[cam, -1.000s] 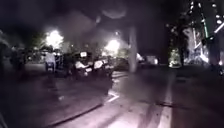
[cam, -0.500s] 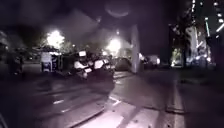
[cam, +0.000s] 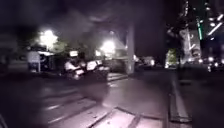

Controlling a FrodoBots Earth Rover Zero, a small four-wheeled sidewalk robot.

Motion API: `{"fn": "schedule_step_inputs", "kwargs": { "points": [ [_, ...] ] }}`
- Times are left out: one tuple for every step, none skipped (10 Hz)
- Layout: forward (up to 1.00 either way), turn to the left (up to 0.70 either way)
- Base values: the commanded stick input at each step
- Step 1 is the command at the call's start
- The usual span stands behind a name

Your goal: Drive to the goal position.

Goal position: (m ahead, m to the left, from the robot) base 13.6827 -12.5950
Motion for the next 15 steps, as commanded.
{"fn": "schedule_step_inputs", "kwargs": {
  "points": [
    [0.45, -0.27],
    [0.45, -0.27],
    [0.45, -0.25],
    [0.45, -0.01],
    [0.45, 0.00],
    [0.45, 0.00],
    [0.45, 0.00],
    [0.45, 0.00],
    [0.45, 0.00],
    [0.45, 0.00],
    [0.45, 0.00],
    [0.45, 0.00],
    [0.45, 0.00],
    [0.45, 0.00],
    [0.45, 0.00]
  ]
}}
